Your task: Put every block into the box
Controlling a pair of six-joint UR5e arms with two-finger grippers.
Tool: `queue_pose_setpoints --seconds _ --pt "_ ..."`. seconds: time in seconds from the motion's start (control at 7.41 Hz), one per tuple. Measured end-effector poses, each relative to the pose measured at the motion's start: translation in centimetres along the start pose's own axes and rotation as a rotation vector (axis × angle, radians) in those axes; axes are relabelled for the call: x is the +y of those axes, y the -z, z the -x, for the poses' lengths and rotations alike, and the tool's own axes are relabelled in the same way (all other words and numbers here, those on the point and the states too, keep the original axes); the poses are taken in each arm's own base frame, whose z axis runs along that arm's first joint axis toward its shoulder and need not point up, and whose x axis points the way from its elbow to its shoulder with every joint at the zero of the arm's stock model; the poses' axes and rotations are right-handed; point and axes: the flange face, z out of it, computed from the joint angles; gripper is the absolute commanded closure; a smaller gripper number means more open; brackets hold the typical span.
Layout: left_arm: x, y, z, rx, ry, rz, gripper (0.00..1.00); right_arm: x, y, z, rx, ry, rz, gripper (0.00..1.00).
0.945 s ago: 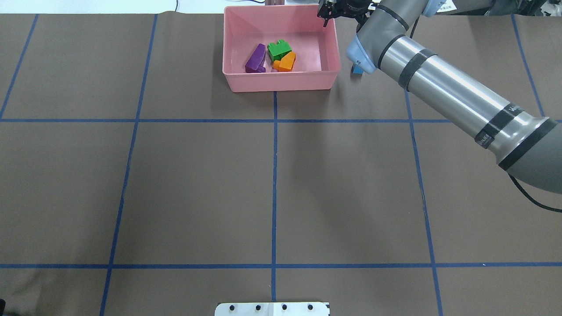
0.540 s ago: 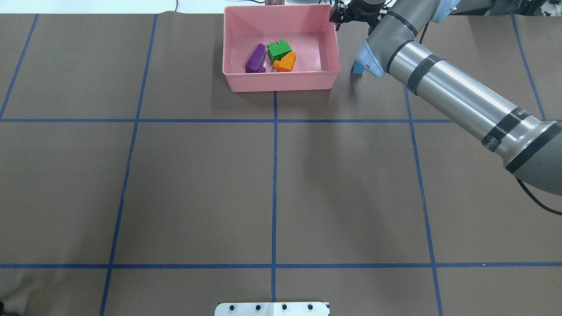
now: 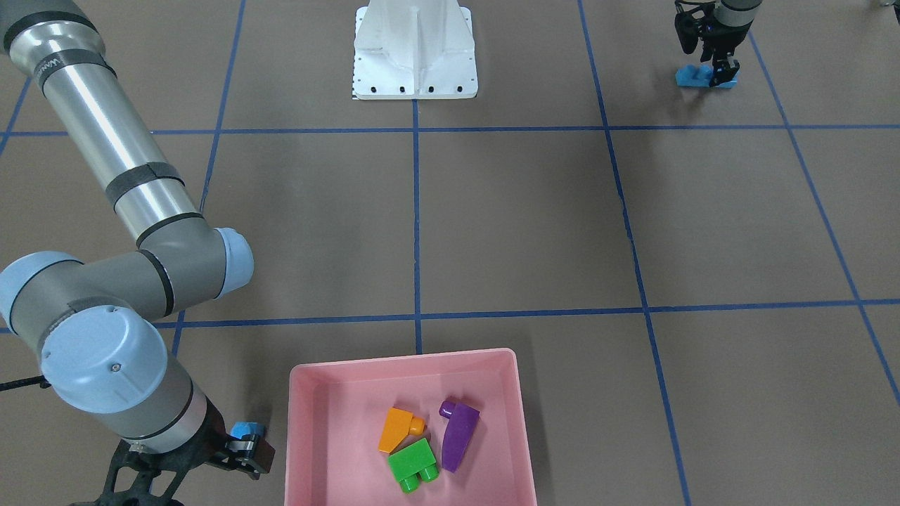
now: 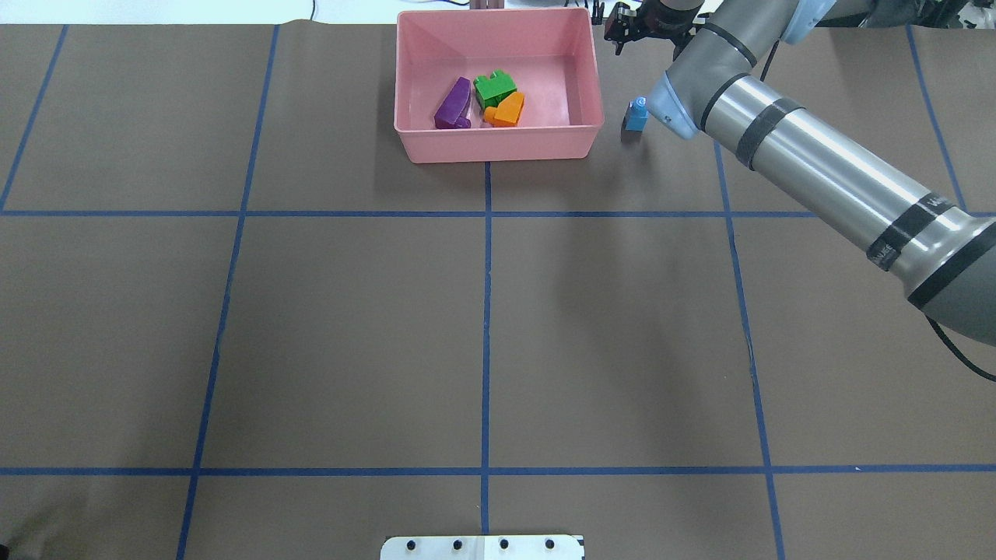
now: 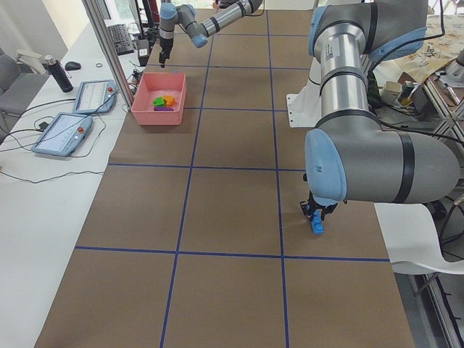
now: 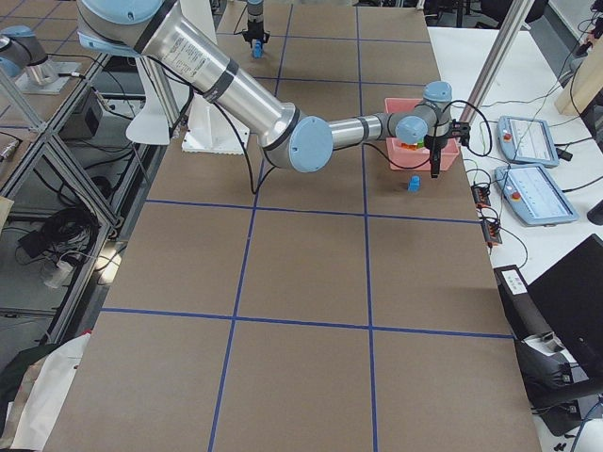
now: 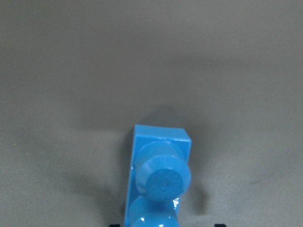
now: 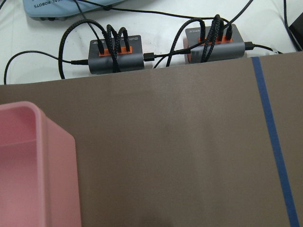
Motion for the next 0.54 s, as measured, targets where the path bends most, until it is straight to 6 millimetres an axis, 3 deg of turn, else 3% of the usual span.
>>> queue_pose_setpoints --seconds 0.27,0.54 --pt "-1.1 3.7 1.2 -0.012 0.061 -0.058 1.0 0.9 -1.1 0.3 0.015 0.01 -0.002 0.0" --pt "-4.6 6.7 3.4 0.026 0.174 -0.185 1.0 2.2 -3.2 -0.1 0.028 0.019 0.005 0.0"
